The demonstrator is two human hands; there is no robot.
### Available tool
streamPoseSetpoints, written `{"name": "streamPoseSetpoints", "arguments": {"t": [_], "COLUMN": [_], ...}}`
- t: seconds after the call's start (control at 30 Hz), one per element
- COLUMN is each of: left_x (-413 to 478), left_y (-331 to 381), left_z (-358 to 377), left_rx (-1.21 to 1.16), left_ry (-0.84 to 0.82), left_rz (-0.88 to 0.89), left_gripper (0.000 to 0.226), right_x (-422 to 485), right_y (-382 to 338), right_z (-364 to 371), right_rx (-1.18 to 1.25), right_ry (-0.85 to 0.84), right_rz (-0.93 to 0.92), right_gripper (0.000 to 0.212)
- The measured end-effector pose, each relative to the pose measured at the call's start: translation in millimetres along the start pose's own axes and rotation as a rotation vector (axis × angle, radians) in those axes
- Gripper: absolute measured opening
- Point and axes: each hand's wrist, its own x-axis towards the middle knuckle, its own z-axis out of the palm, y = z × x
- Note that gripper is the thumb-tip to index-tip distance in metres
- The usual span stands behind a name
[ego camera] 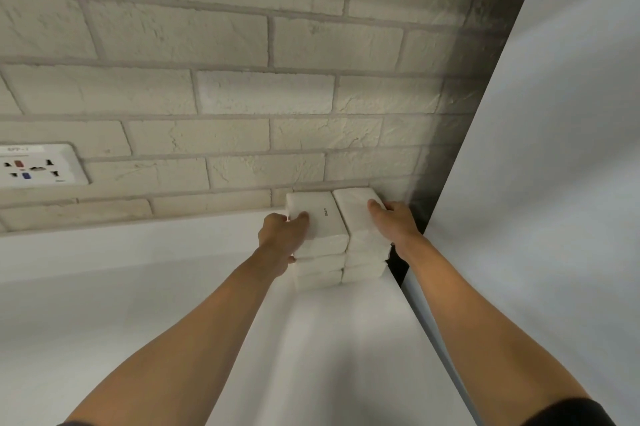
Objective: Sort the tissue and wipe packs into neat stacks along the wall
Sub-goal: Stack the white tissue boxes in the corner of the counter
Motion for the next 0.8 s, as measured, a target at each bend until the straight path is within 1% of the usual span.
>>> {"name": "streamPoseSetpoints", "arguments": {"t": [0.3, 0.47, 0.53, 0.7, 0.8], "left_x": [-3.2, -5.0, -5.8, -11.4, -19.2], "left_y": [-0.1, -2.9, -3.0, -2.3, -2.9], "left_z": [9.3, 12.6, 14.8, 12.6, 4.7], "left_rx": [-0.018, -0.042, -0.067, -0.057, -0.025], "left_ry": [0.000, -0.047, -0.057, -0.056, -0.040], "left_rz": [-0.015, -0.091, -0.103, -0.088, -0.030], "left_gripper": [0.041, 0.067, 0.073, 0.075, 0.072], "right_x": [-1.8, 0.1, 1.6, -4.4, -17.2], "right_y": [0.7, 3.4, 5.4, 4.3, -1.6], "right_z": [0.1, -0.4, -1.8, -7.5, -7.8], "right_rx": [-0.008, -0.015, -0.027, -0.108, -0.174], "right_ry": [0.017, 0.010, 0.020, 0.092, 0.130], "right_rz": [-0.041, -0.039, -0.052, -0.089, -0.214], "right_gripper": [0.039, 0.037, 0.036, 0.044, 0.039]}}
